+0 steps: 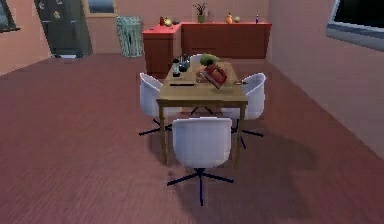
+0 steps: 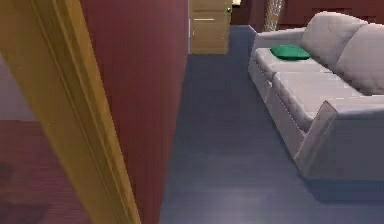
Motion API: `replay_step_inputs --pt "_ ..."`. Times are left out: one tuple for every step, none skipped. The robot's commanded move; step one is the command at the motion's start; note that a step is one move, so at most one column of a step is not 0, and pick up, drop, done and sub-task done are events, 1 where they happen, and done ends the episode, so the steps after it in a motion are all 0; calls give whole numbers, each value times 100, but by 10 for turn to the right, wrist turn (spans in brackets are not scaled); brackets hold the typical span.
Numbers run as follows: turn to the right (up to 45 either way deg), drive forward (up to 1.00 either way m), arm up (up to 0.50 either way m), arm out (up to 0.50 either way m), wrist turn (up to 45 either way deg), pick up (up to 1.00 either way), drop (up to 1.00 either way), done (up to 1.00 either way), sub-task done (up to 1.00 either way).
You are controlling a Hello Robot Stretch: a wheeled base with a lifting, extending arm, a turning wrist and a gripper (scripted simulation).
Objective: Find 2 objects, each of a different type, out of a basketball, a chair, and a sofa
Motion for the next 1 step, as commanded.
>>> replay_step_inputs --pt "0 30 0 0 0 0 0 0 0"
